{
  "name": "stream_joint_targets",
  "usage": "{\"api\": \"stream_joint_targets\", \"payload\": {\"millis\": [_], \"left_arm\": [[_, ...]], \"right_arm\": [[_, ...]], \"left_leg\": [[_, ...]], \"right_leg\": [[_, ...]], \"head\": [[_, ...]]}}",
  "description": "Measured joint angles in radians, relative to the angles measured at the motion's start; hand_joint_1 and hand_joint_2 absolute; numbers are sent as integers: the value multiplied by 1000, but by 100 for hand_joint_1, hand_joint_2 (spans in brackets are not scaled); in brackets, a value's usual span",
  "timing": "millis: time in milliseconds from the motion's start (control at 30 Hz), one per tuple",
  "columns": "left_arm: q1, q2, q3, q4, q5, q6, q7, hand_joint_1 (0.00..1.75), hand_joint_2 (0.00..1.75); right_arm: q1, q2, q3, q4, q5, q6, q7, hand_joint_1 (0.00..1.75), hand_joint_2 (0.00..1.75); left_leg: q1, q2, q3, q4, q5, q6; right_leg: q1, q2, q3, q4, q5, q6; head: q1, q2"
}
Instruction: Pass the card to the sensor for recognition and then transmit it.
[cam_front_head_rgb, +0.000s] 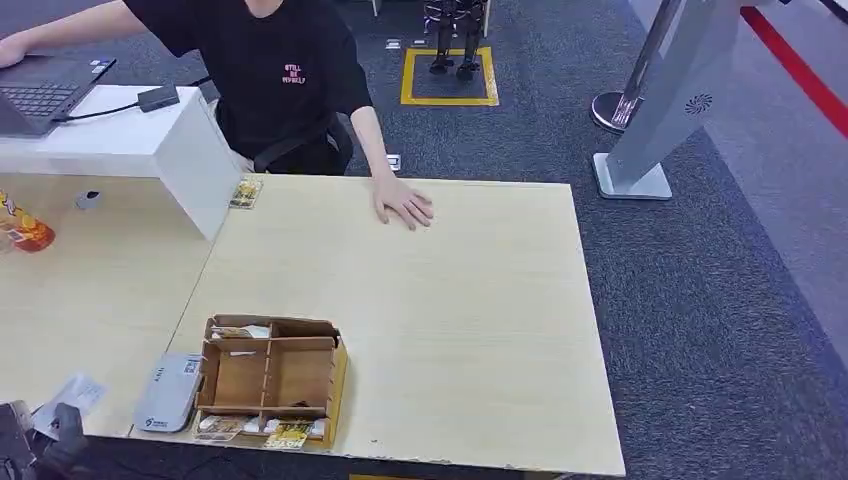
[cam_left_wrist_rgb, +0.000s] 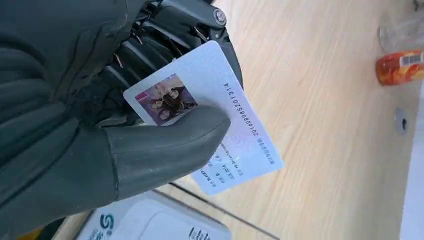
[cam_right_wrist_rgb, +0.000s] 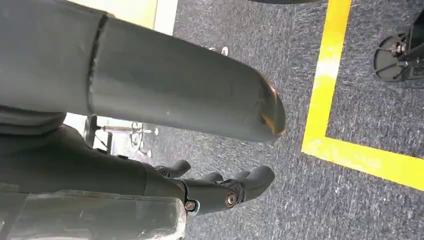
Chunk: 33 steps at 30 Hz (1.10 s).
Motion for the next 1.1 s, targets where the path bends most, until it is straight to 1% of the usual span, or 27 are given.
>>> {"api": "stream_joint_targets", "payload": {"millis": [100, 233, 333, 567, 700, 833, 900, 1100], "left_arm": [[-1, 8, -21, 18, 0, -10, 2, 175, 175], [-1, 16, -47, 32, 3, -41, 2, 175, 175], [-5, 16, -74, 39, 0, -49, 2, 175, 175], [-13, 17, -142, 52, -3, -49, 2, 175, 175], [-14, 17, -163, 57, -2, -46, 2, 175, 175], [-14, 17, -179, 60, 17, -30, 3, 175, 175], [-13, 17, -189, 61, 29, -12, 12, 175, 175], [-1, 13, -222, 62, 34, 53, 12, 175, 175]], "right_arm": [[0, -3, 2, 5, 2, 0, 0, 0, 0], [0, -7, 8, 8, 5, 2, 0, 0, 0], [-2, -9, 12, 10, 6, 3, 0, 0, 0], [-4, -12, 18, 14, 7, 3, 0, 0, 0], [-4, -13, 18, 15, 7, 3, 0, 0, 0], [-4, -14, 18, 16, 4, 3, 0, 0, 0], [-4, -14, 18, 16, 2, 3, 1, 0, 0], [-4, -14, 18, 19, -6, -3, 6, 0, 0]], "left_leg": [[0, 0, 0, 0, 0, 0], [0, 0, 0, 0, 0, 0], [0, 0, 0, 0, 0, 0], [0, 0, 0, 0, 0, 0], [0, 0, 0, 0, 0, 0], [0, 0, 0, 0, 0, 0], [0, 0, 0, 0, 0, 0], [0, 0, 0, 0, 0, 0]], "right_leg": [[0, 0, 0, 0, 0, 0], [0, 0, 0, 0, 0, 0], [0, 0, 0, 0, 0, 0], [0, 0, 0, 0, 0, 0], [0, 0, 0, 0, 0, 0], [0, 0, 0, 0, 0, 0], [0, 0, 0, 0, 0, 0], [0, 0, 0, 0, 0, 0]], "head": [[0, 0], [0, 0], [0, 0], [0, 0], [0, 0], [0, 0], [0, 0], [0, 0]]}}
